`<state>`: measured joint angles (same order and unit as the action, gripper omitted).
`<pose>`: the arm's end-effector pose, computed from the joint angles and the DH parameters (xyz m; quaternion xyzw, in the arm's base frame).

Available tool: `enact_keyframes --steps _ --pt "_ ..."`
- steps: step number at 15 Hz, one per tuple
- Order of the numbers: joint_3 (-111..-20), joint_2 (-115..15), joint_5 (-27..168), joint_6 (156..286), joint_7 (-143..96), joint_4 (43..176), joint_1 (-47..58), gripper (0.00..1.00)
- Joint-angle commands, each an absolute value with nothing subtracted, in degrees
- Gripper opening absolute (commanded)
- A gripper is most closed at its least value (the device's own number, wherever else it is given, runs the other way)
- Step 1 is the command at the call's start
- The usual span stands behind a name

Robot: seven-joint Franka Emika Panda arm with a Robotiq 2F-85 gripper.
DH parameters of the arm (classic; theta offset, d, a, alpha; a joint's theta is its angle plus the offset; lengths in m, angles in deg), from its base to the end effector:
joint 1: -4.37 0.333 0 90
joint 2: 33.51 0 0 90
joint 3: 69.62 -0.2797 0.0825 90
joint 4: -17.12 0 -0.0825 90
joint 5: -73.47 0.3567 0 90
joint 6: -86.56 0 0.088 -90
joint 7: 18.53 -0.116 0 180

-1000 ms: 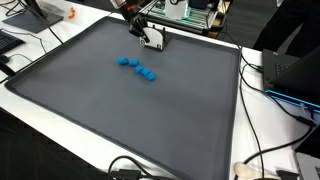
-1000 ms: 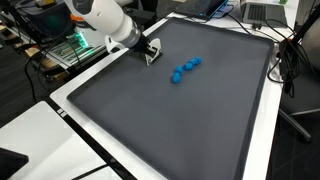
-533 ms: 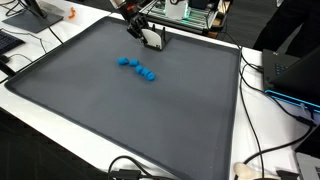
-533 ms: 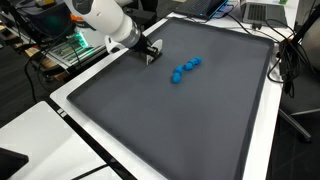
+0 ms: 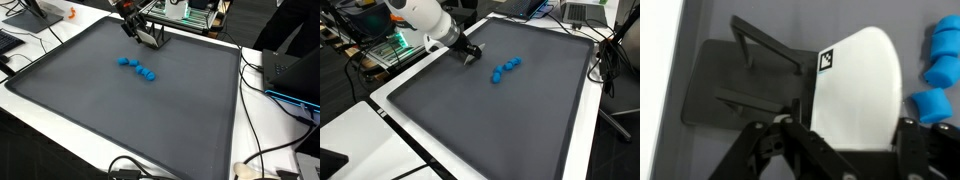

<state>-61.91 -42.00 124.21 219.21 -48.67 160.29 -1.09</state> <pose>0.4117 -0.0782 0.1890 -0.7059 0.6450 0.1814 0.2299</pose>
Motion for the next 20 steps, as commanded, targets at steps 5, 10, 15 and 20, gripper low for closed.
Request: enact_keyframes --steps 5,10,15,20 --pt "-61.39 -41.07 122.68 219.04 -48.46 161.8 -1.45 0.24" --pt "-60.77 -39.92 120.9 218.89 -49.14 162.69 -1.68 0.64" --pt "-60.21 -38.69 118.22 218.51 -49.71 162.8 -2.04 0.52" --pt "-60.04 -37.93 115.4 217.84 -50.78 162.38 -2.36 0.15"
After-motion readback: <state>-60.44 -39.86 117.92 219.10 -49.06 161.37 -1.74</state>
